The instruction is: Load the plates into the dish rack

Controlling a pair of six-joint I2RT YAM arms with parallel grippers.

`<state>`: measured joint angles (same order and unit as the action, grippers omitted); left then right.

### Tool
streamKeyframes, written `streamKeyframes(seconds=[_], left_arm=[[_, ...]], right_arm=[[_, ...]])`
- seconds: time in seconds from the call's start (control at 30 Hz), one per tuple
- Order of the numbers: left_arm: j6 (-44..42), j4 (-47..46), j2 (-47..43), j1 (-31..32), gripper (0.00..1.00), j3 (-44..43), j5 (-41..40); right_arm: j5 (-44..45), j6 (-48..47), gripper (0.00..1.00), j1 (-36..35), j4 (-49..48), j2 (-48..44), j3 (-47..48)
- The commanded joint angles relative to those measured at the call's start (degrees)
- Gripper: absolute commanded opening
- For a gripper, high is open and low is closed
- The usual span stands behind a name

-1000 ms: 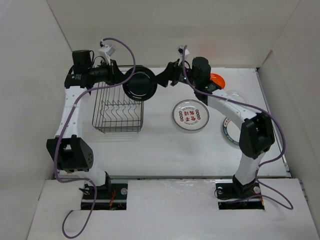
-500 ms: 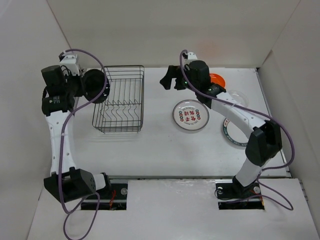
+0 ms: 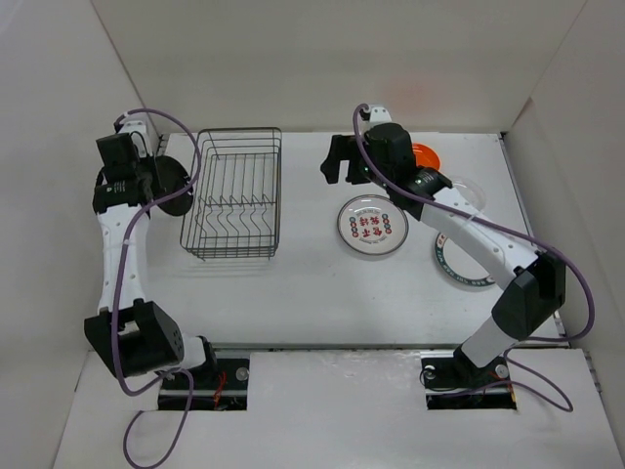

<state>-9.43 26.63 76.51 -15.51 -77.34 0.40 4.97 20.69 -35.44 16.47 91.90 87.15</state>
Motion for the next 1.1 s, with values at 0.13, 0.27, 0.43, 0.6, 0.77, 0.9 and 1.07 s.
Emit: streamKeyframes(seconds=[0.13, 0.27, 0.43, 0.6, 0.77, 0.9, 1.07], left_arm=[[3.8, 0.4, 2.6, 1.8, 0.00, -6.1, -0.7], [5.0, 0.4, 3.1, 3.2, 0.00, -6.1, -1.5], [5.0, -0.9, 3.6, 5.8, 0.00, -3.7, -5.9], [5.0, -2.1, 3.0, 5.8, 0.00, -1.5, -7.7], [4.5, -2.6, 3.0, 5.8, 0.00, -0.9, -8.4], [4.0, -2.6, 3.0, 5.8, 0.00, 0.2, -8.4], [3.5, -2.6, 2.5, 6.4, 0.00, 1.3, -5.7]], right_arm=[[3.1, -0.6, 1.00, -0.2, 1.1, -1.8, -1.4], [3.1, 0.0, 1.00, -0.2, 1.1, -2.3, -2.0], [2.5, 0.0, 1.00, 0.3, 1.1, -2.9, -2.0], [2.0, 0.0, 1.00, 0.3, 1.1, -3.9, -2.5], [2.0, 0.0, 1.00, 0.3, 1.1, -3.9, -2.5], [1.4, 0.0, 1.00, 0.3, 1.1, -3.9, -2.5], [0.7, 0.0, 1.00, 0.3, 1.1, -3.9, -2.5]])
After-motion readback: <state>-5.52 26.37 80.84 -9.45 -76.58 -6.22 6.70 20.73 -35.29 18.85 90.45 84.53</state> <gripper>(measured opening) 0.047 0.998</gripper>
